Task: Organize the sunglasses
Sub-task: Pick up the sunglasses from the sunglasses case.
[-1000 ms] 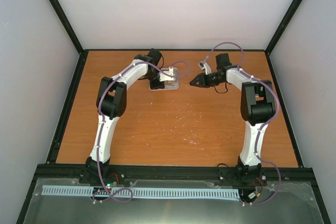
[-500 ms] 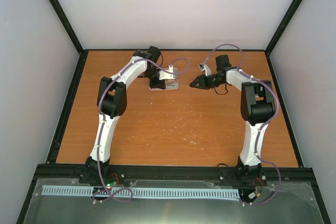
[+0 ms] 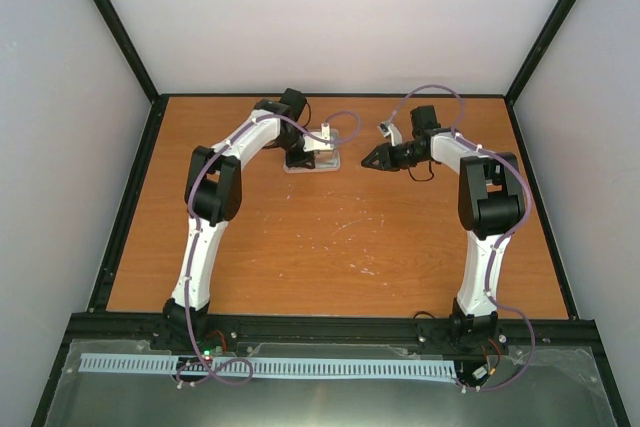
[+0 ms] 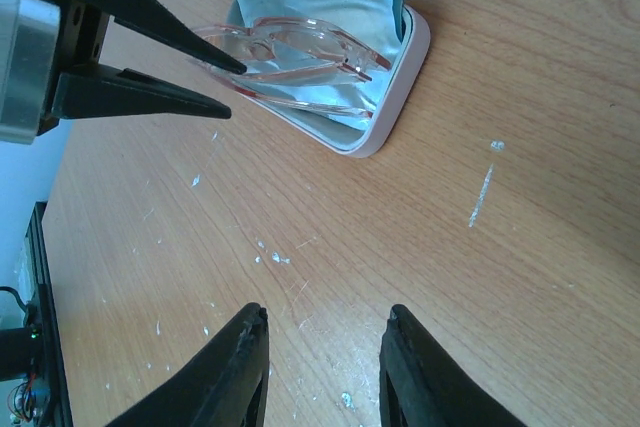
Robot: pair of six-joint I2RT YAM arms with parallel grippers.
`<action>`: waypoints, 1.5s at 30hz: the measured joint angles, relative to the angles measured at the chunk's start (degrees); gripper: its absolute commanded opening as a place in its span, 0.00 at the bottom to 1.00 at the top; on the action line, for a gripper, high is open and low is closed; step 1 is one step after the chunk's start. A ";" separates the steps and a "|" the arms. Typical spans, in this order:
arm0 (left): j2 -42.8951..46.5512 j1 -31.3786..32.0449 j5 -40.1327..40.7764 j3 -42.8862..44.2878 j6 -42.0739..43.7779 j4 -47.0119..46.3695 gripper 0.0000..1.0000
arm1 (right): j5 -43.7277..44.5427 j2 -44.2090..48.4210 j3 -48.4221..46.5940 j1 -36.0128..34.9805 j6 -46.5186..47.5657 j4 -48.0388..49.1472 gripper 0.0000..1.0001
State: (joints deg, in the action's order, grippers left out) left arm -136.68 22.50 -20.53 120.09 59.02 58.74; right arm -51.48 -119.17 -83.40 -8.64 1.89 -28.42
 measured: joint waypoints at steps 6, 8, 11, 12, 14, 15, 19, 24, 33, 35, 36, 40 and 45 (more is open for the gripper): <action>-0.02 0.00 2.73 -1.05 -0.87 -2.14 0.20 | -0.20 0.00 0.59 0.00 -0.09 0.59 0.30; 0.00 0.00 3.58 -1.33 -1.18 -2.69 0.20 | -0.20 0.00 0.81 0.00 -0.22 0.85 0.30; -0.02 0.00 4.81 -1.38 -1.44 -3.65 0.18 | -0.20 0.00 1.05 0.00 -0.22 0.90 0.30; -0.02 0.00 5.18 -1.38 -1.49 -3.93 0.17 | -0.20 0.00 1.14 0.00 -0.22 0.92 0.30; -0.02 0.00 5.73 -1.38 -1.53 -4.24 0.11 | -0.20 0.00 1.22 0.04 -0.22 0.94 0.30; -0.02 0.00 5.88 -1.38 -1.60 -4.39 0.08 | -0.20 0.00 1.27 0.04 -0.22 0.92 0.30; -0.11 0.00 5.99 -1.38 -1.51 -4.68 0.01 | -0.39 0.00 1.27 0.35 -0.20 0.90 0.30; -0.37 0.00 4.02 -0.50 -0.90 -2.19 0.01 | -0.39 0.00 1.27 0.70 -0.17 0.85 0.30; -0.52 -0.02 -0.98 4.63 2.60 6.08 0.01 | -0.61 0.00 1.27 0.74 -0.15 0.85 0.30; -0.76 -0.07 -1.73 6.08 3.56 8.11 0.01 | -0.81 0.00 1.27 0.74 -0.15 0.83 0.30; -0.85 -0.13 -2.01 6.45 4.00 8.76 0.01 | -0.87 0.00 1.27 0.74 -0.09 0.83 0.30; -1.68 -0.59 -2.67 7.19 5.73 12.04 0.01 | -1.11 0.00 1.27 0.74 0.28 0.76 0.30; -5.55 -1.68 -2.84 9.73 6.54 14.47 0.01 | -1.38 0.00 1.27 0.85 0.39 0.50 0.30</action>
State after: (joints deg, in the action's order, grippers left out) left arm -142.23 20.82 -23.38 129.82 65.56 73.21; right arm -52.86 -119.17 -82.13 -7.79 2.28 -27.92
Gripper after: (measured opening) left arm 0.059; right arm 0.297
